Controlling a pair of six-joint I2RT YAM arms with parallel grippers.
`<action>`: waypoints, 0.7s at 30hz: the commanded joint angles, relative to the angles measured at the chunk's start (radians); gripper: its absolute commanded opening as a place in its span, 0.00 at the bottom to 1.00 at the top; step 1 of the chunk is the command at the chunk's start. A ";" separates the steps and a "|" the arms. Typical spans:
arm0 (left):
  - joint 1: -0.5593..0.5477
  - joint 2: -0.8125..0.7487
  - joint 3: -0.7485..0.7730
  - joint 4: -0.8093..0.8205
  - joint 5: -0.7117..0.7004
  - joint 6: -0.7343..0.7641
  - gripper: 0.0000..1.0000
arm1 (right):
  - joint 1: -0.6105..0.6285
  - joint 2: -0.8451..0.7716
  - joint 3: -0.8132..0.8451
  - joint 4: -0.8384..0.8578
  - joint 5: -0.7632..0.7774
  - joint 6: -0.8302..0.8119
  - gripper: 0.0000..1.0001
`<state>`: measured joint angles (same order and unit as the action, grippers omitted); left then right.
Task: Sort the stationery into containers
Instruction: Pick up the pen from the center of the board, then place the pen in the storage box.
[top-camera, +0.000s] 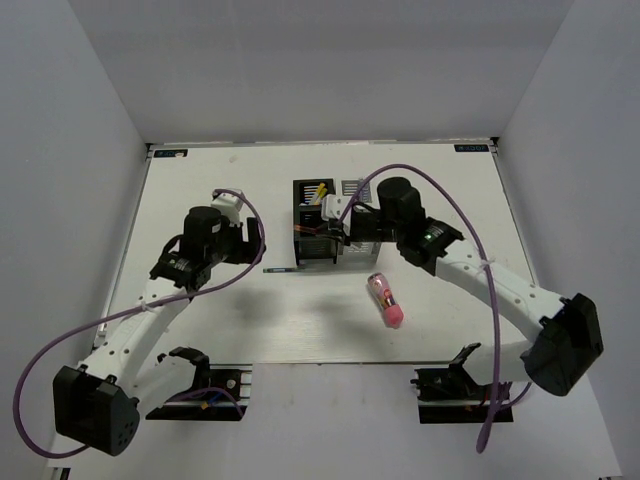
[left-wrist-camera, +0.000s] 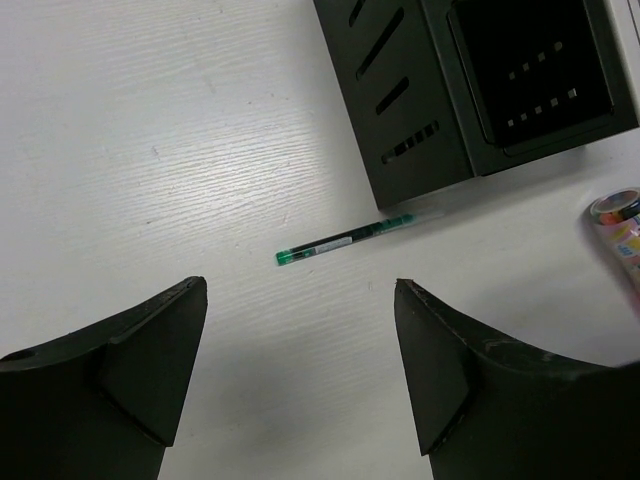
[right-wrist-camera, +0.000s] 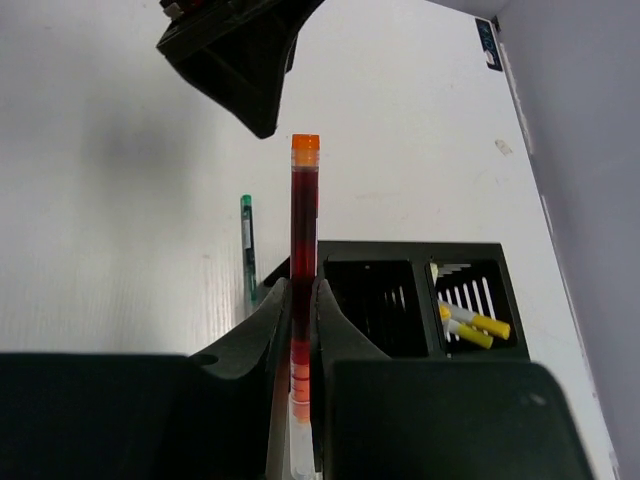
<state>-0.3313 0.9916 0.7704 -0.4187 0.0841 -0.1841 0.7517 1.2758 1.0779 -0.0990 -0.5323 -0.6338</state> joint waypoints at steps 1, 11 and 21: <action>-0.006 0.002 0.001 0.000 0.028 -0.002 0.86 | -0.032 0.075 0.014 0.185 -0.110 0.011 0.00; -0.006 0.067 0.010 -0.019 0.037 -0.002 0.87 | -0.106 0.307 0.138 0.294 -0.396 0.039 0.00; -0.006 0.067 0.001 -0.019 0.028 0.017 0.85 | -0.141 0.476 0.272 0.347 -0.531 0.092 0.00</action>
<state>-0.3313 1.0756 0.7704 -0.4442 0.0986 -0.1810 0.6304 1.7241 1.3144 0.1738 -0.9661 -0.5797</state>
